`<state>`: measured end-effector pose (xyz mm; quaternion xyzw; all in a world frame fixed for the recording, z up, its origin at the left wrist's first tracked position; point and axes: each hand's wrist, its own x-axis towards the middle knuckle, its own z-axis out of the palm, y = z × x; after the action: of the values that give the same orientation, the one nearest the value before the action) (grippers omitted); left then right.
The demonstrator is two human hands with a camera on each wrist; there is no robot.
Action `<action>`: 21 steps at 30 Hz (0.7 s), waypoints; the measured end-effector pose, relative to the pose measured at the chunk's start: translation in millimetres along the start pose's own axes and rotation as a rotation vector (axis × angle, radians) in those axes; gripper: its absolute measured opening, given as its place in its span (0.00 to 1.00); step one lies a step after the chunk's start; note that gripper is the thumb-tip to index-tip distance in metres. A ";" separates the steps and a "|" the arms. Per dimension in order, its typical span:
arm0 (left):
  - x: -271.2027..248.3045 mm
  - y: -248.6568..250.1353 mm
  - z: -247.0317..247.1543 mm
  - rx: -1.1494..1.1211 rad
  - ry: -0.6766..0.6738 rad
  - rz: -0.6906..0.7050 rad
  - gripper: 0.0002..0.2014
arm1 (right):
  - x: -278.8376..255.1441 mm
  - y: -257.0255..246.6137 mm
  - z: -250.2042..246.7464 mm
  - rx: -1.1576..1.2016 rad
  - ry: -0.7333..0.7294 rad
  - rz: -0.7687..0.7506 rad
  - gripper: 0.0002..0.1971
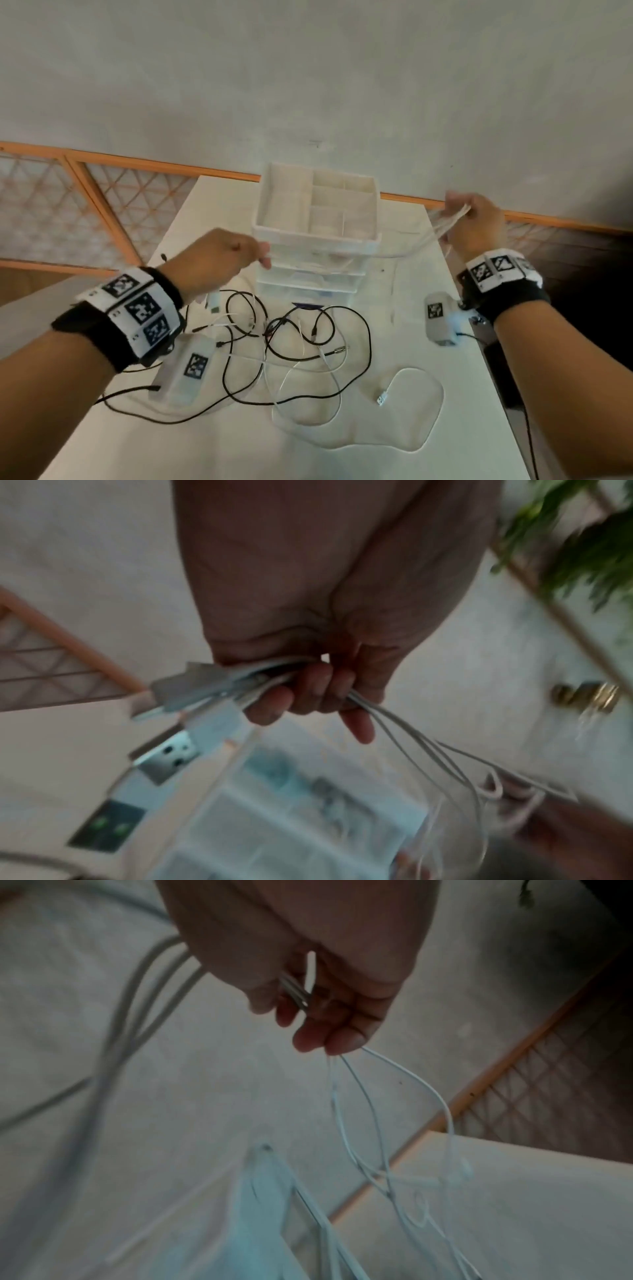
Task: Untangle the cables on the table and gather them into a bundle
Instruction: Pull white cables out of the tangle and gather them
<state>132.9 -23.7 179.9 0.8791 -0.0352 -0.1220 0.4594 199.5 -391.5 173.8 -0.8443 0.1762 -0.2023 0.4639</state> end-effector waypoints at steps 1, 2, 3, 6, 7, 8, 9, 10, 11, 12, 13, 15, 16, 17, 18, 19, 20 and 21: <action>2.5 -10.6 7.4 0.071 0.017 -0.052 0.17 | 1.8 -10.7 -2.2 0.054 0.044 -0.056 0.10; 5.7 -21.0 13.7 0.124 0.031 -0.092 0.18 | 2.6 -17.2 -2.2 0.088 0.066 -0.112 0.11; 9.2 -31.7 19.5 0.155 0.038 -0.119 0.19 | 2.7 -18.9 -0.8 0.101 0.064 -0.164 0.10; 16.0 -49.0 34.1 0.173 0.055 -0.138 0.18 | -0.6 4.8 8.6 0.017 -0.118 -0.195 0.13; 17.6 -51.1 39.0 0.148 0.066 -0.146 0.17 | -3.4 24.5 13.0 -0.049 -0.230 -0.147 0.27; 18.7 -51.6 44.0 0.118 0.073 -0.149 0.17 | -11.1 45.0 16.7 -0.128 -0.331 -0.089 0.39; 19.6 -52.0 48.2 0.074 0.075 -0.157 0.16 | -22.5 66.2 19.1 -0.228 -0.403 -0.035 0.45; 19.6 -51.9 51.6 0.012 0.061 -0.175 0.16 | -37.6 85.0 20.6 -0.326 -0.444 0.000 0.45; 19.9 -52.6 54.0 -0.064 0.038 -0.195 0.15 | -52.7 105.1 22.4 -0.414 -0.469 0.025 0.39; 20.0 -53.5 55.2 -0.130 0.012 -0.209 0.15 | -68.5 123.3 23.0 -0.509 -0.514 0.046 0.29; 20.1 -54.5 56.3 -0.170 -0.012 -0.220 0.15 | -86.1 140.2 22.6 -0.618 -0.587 0.054 0.20; 18.9 -52.5 58.1 -0.196 -0.039 -0.227 0.17 | -119.0 166.3 21.0 -0.854 -0.767 0.011 0.15; 18.1 -50.0 59.2 -0.202 -0.053 -0.224 0.18 | -132.6 176.3 20.7 -0.951 -0.839 -0.016 0.16; 17.6 -46.8 60.5 -0.217 -0.066 -0.223 0.18 | -143.5 182.5 20.9 -1.013 -0.863 -0.048 0.18; 17.5 -43.7 62.1 -0.248 -0.073 -0.223 0.17 | -151.4 185.1 22.1 -1.052 -0.851 -0.066 0.17; 17.7 -40.6 63.7 -0.288 -0.077 -0.224 0.16 | -157.2 184.6 23.8 -1.072 -0.822 -0.076 0.13; 17.6 -38.2 65.6 -0.332 -0.076 -0.223 0.15 | -162.0 182.9 26.8 -1.083 -0.787 -0.096 0.09; 17.1 -36.2 67.5 -0.370 -0.074 -0.218 0.14 | -166.3 180.4 30.3 -1.098 -0.764 -0.118 0.07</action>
<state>131.0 -59.8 110.2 0.7734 0.0662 -0.2077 0.5953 52.6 -380.7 -24.8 -0.9783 0.0303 0.2045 -0.0148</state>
